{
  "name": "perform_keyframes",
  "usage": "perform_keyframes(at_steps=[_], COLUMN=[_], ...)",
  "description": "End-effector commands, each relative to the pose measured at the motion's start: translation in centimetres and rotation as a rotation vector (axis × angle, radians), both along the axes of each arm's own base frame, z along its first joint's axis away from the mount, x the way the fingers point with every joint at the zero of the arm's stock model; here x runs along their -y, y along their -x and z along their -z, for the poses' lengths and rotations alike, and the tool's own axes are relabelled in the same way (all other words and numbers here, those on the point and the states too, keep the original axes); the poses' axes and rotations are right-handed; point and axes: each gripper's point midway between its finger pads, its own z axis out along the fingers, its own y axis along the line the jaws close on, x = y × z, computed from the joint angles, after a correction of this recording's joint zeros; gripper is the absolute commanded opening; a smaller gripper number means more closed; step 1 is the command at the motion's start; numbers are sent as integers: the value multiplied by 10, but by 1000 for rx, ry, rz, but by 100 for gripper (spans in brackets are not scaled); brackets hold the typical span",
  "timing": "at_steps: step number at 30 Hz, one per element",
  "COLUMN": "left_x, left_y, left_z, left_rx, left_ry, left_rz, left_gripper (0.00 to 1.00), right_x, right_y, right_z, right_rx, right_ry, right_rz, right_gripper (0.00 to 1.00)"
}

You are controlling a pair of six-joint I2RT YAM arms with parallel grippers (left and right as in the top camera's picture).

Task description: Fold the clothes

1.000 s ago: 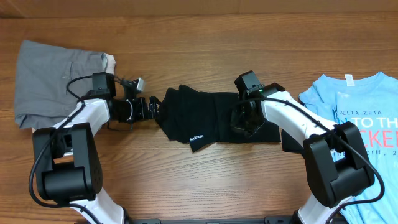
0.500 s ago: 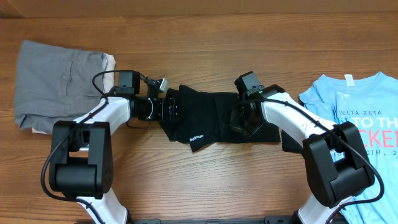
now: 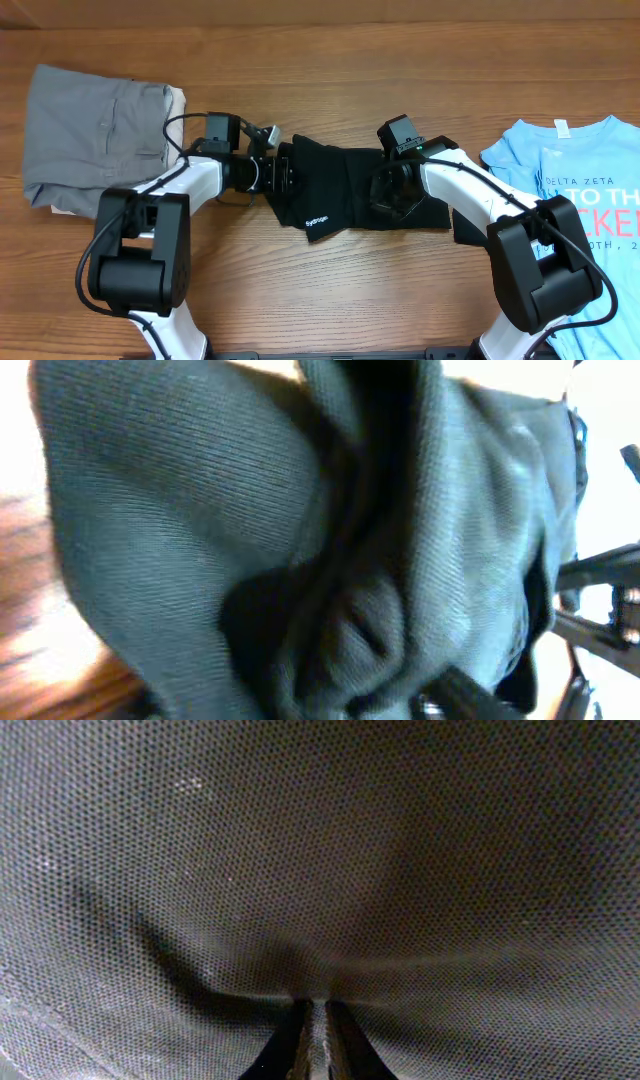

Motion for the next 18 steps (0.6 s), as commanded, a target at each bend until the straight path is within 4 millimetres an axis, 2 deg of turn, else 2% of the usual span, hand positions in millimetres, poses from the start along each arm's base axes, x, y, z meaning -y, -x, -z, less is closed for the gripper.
perform_keyframes(at_steps=[1, 3, 4, 6, 10, 15, 18], left_x=[3, 2, 0, -5, -25, -61, -82], left_y=[16, 17, 17, 18, 15, 7, 3], left_z=[22, 22, 22, 22, 15, -11, -27], left_rx=[-77, -87, -92, -111, -170, -180, -185], left_ry=[-30, -31, -30, -31, -36, -53, -107], left_rz=[-3, -7, -12, -30, -85, -120, -146], left_gripper=[41, 27, 17, 6, 4, 4, 4], right_x=[0, 1, 1, 1, 2, 10, 17], right_y=[3, 3, 3, 4, 7, 10, 7], right_z=[4, 4, 4, 4, 4, 0, -9], right_rx=[-14, -15, -16, -18, -33, -49, -48], right_ry=[-5, -5, -4, -3, 1, 48, 100], right_rz=[6, 6, 6, 6, 1, -3, 0], right_gripper=[9, 9, 8, 6, 4, 4, 4])
